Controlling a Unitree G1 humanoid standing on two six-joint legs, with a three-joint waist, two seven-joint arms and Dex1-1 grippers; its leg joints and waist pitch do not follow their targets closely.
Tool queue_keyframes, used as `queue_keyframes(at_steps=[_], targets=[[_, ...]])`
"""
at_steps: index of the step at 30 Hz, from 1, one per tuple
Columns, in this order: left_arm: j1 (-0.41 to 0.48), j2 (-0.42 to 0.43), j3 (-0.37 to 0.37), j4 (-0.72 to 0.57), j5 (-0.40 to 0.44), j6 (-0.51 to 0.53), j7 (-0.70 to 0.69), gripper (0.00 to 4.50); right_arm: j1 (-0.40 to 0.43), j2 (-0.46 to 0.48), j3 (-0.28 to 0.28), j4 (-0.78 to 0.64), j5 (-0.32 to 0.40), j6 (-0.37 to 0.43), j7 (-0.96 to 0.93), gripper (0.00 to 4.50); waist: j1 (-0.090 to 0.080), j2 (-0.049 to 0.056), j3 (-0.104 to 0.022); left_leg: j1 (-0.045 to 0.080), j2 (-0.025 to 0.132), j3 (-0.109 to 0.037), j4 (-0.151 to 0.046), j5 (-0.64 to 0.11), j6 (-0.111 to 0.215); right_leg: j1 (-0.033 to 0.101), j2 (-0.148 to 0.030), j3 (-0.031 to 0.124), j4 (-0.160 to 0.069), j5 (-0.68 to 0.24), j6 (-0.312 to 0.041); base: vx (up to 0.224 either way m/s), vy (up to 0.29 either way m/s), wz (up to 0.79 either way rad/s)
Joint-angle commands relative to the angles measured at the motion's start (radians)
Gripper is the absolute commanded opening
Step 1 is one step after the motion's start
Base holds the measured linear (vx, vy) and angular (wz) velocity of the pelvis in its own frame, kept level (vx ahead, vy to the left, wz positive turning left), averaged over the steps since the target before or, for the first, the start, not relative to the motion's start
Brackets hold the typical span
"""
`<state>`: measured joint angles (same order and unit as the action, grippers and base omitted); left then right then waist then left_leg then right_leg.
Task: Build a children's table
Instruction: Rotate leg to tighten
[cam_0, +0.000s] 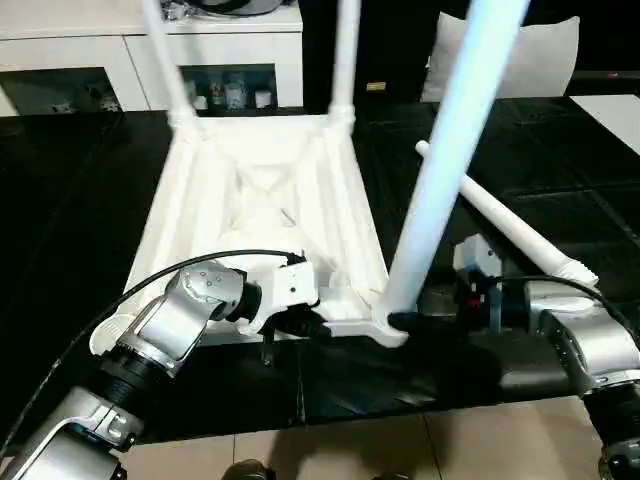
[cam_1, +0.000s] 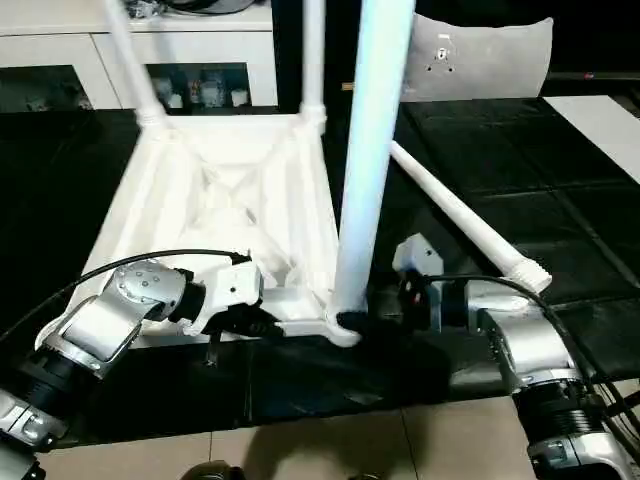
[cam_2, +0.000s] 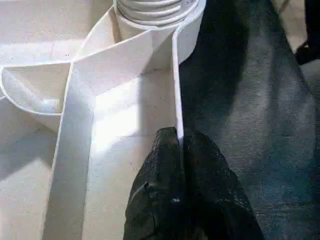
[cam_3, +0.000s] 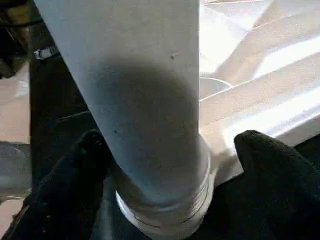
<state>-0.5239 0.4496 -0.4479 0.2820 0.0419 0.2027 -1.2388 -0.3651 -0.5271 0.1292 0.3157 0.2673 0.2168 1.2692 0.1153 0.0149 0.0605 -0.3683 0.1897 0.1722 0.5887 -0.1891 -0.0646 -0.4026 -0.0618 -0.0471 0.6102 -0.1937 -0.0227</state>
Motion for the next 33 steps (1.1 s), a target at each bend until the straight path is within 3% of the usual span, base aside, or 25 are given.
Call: queue_keyframes(at_steps=[1, 12, 14, 19, 22, 23, 24, 25, 26, 27, 28, 30, 33], targets=[[-0.001, 0.000, -0.061, 0.016, 0.019, -0.018, -0.049, 0.00, -0.008, -0.012, 0.008, -0.008, 0.012, 0.011, 0.016, 3.84, -0.005, -0.013, -0.062, 0.008, 0.040, -0.005, -0.063, -0.137, 0.072, 0.052, -0.075, 0.041, -0.072, -0.180, -0.208, 0.000, 0.000, 0.00], [-0.001, -0.009, -0.060, 0.037, 0.016, -0.038, -0.055, 0.00, -0.009, 0.005, 0.015, -0.002, 0.018, 0.025, 0.033, 2.85, -0.005, -0.014, -0.064, 0.007, 0.038, -0.005, -0.061, -0.121, 0.072, 0.052, -0.073, 0.041, -0.070, -0.165, -0.207, 0.000, 0.000, 0.00], [0.001, -0.009, -0.058, 0.036, 0.013, -0.036, -0.055, 0.00, -0.005, 0.007, 0.014, -0.006, 0.019, 0.030, 0.034, 2.79, -0.004, -0.008, -0.064, 0.008, 0.039, -0.006, -0.061, -0.123, 0.069, 0.051, -0.073, 0.041, -0.069, -0.169, -0.207, 0.000, 0.000, 0.00], [0.016, -0.027, -0.035, 0.010, -0.014, 0.017, -0.032, 0.00, 0.019, 0.032, 0.007, -0.045, 0.037, 0.078, -0.007, 2.68, -0.005, -0.011, -0.064, 0.007, 0.039, -0.006, -0.061, -0.119, 0.070, 0.053, -0.072, 0.040, -0.067, -0.145, -0.213, 0.000, 0.000, 0.00], [0.031, -0.085, 0.018, -0.021, -0.034, 0.130, 0.087, 0.00, 0.013, 0.105, -0.022, -0.044, 0.025, 0.131, -0.172, 2.67, -0.011, -0.011, -0.061, 0.008, 0.038, -0.006, -0.064, -0.130, 0.062, 0.052, -0.074, 0.040, -0.071, -0.170, -0.213, 0.000, 0.000, 0.00], [0.031, -0.095, 0.026, -0.023, -0.032, 0.145, 0.110, 0.00, 0.010, 0.117, -0.026, -0.038, 0.016, 0.134, -0.205, 2.59, -0.016, -0.012, -0.052, 0.008, 0.034, -0.007, -0.069, -0.170, 0.044, 0.049, -0.075, 0.039, -0.083, -0.266, -0.192, 0.000, 0.000, 0.00], [0.028, -0.153, 0.066, -0.026, -0.035, 0.230, 0.217, 0.00, -0.013, 0.180, -0.052, 0.002, -0.021, 0.143, -0.360, 2.59, -0.024, -0.010, -0.050, 0.011, 0.035, -0.007, -0.071, -0.194, 0.025, 0.045, -0.075, 0.040, -0.087, -0.330, -0.177, 0.000, 0.000, 0.00], [0.028, -0.153, 0.066, -0.026, -0.035, 0.230, 0.217, 0.00, -0.013, 0.180, -0.052, 0.002, -0.021, 0.143, -0.360, 2.59, -0.029, -0.010, -0.046, 0.011, 0.034, -0.009, -0.074, -0.213, 0.017, 0.043, -0.075, 0.037, -0.093, -0.374, -0.169, 0.000, 0.000, 0.00], [0.018, -0.208, 0.100, -0.018, -0.033, 0.282, 0.309, 0.00, -0.031, 0.229, -0.077, 0.031, -0.029, 0.154, -0.456, 2.51, -0.034, -0.011, -0.047, 0.012, 0.033, -0.012, -0.074, -0.226, 0.010, 0.044, -0.076, 0.036, -0.096, -0.408, -0.157, -0.051, 0.013, -0.09], [0.017, -0.217, 0.105, -0.017, -0.032, 0.288, 0.323, 0.00, -0.034, 0.236, -0.080, 0.035, -0.029, 0.155, -0.470, 2.50, -0.043, -0.015, -0.048, 0.003, 0.029, -0.016, -0.077, -0.221, 0.001, 0.052, -0.078, 0.033, -0.096, -0.440, -0.136, -0.051, 0.013, -0.09], [0.012, -0.245, 0.119, -0.013, -0.028, 0.310, 0.368, 0.00, -0.043, 0.258, -0.091, 0.046, -0.031, 0.161, -0.512, 2.50, -0.047, -0.014, -0.048, 0.001, 0.029, -0.017, -0.077, -0.224, 0.000, 0.050, -0.076, 0.032, -0.098, -0.452, -0.126, 0.000, 0.000, 0.00], [0.001, -0.292, 0.138, -0.002, -0.018, 0.336, 0.443, 0.00, -0.057, 0.293, -0.104, 0.070, -0.045, 0.162, -0.586, 2.50, -0.059, -0.015, -0.050, 0.009, 0.028, -0.013, -0.071, -0.225, 0.014, 0.041, -0.075, 0.038, -0.106, -0.442, -0.123, 0.000, 0.000, 0.00], [-0.007, -0.337, 0.149, 0.004, -0.002, 0.348, 0.511, 0.00, -0.068, 0.327, -0.115, 0.091, -0.064, 0.161, -0.663, 2.50, -0.057, -0.016, -0.051, 0.005, 0.025, -0.011, -0.069, -0.195, 0.040, 0.042, -0.072, 0.038, -0.105, -0.409, -0.119, 0.000, 0.000, 0.00]])
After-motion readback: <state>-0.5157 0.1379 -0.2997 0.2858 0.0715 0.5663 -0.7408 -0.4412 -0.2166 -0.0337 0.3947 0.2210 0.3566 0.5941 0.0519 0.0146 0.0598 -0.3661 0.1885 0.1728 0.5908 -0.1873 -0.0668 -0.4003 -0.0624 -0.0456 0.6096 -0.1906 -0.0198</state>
